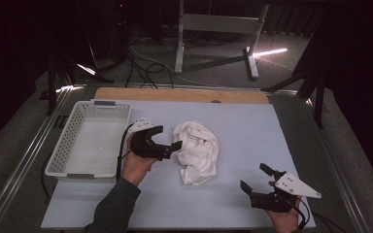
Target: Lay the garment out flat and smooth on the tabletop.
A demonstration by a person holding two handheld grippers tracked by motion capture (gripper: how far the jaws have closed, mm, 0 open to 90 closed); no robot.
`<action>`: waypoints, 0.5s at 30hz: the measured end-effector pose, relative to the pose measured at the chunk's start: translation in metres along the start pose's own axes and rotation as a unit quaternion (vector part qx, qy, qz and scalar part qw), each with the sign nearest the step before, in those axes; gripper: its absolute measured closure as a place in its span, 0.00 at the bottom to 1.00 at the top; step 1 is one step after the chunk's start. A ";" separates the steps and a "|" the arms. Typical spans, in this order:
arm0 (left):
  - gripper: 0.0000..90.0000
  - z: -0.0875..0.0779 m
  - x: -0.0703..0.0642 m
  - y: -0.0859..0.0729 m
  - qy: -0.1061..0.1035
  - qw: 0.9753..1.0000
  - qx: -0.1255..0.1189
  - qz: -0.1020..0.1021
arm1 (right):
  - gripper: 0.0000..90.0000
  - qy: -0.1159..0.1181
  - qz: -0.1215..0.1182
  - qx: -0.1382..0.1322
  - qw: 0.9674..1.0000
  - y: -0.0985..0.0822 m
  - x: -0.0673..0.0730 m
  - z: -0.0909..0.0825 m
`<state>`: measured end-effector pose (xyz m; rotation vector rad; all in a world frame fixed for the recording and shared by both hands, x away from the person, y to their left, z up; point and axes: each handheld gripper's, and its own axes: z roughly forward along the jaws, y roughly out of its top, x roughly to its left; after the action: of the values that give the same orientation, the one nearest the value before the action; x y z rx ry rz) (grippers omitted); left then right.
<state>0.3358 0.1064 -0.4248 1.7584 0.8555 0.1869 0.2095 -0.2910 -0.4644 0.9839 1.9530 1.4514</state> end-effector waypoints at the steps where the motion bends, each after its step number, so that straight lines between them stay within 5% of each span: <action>1: 0.00 -0.002 0.000 -0.001 0.001 1.000 -0.001 0.002 | 0.09 0.003 0.005 -0.006 1.000 0.001 0.001 0.000; 15: 0.00 -0.020 -0.001 0.002 0.016 0.999 -0.015 0.028 | 0.09 0.051 -0.005 0.014 0.999 0.016 0.015 0.034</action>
<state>0.3257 0.1203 -0.4149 1.7560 0.8223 0.2638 0.2296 -0.2565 -0.4588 0.9286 2.0520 1.4993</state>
